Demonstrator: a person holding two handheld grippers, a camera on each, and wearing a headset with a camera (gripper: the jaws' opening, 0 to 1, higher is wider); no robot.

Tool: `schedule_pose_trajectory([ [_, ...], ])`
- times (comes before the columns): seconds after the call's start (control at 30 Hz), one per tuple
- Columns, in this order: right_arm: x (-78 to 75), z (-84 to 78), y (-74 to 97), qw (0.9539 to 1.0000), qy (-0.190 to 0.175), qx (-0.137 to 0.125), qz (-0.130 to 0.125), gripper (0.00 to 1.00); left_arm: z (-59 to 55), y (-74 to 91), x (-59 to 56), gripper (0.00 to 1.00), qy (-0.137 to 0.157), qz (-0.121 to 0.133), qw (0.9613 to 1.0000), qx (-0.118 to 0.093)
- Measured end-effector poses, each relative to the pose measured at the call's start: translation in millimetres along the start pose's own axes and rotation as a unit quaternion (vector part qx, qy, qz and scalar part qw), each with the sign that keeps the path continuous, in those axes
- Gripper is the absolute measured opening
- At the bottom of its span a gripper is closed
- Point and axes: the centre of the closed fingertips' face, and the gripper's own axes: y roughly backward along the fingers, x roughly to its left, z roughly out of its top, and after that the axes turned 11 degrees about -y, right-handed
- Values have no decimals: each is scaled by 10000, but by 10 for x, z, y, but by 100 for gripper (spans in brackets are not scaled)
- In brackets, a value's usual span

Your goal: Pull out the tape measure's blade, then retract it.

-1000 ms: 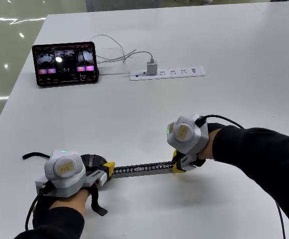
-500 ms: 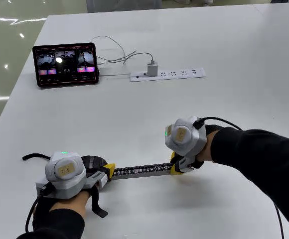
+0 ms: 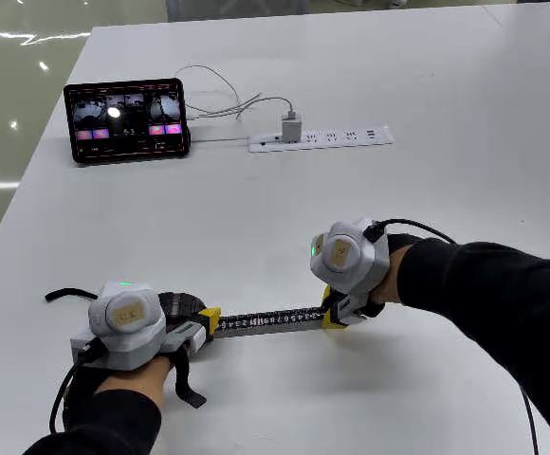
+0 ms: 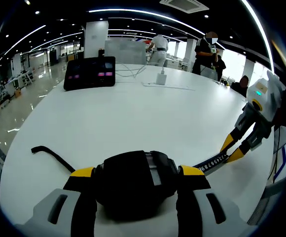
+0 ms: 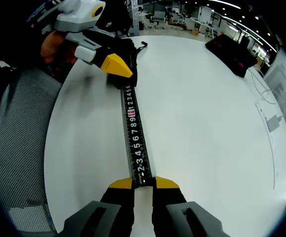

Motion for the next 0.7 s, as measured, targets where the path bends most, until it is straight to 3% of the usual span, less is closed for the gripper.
schedule_pose_trajectory([
  [0.7, 27, 68, -25, 10000, -30, -1, 29, 8, 9, -4, 0, 60, 69, -60, 9999, -44],
])
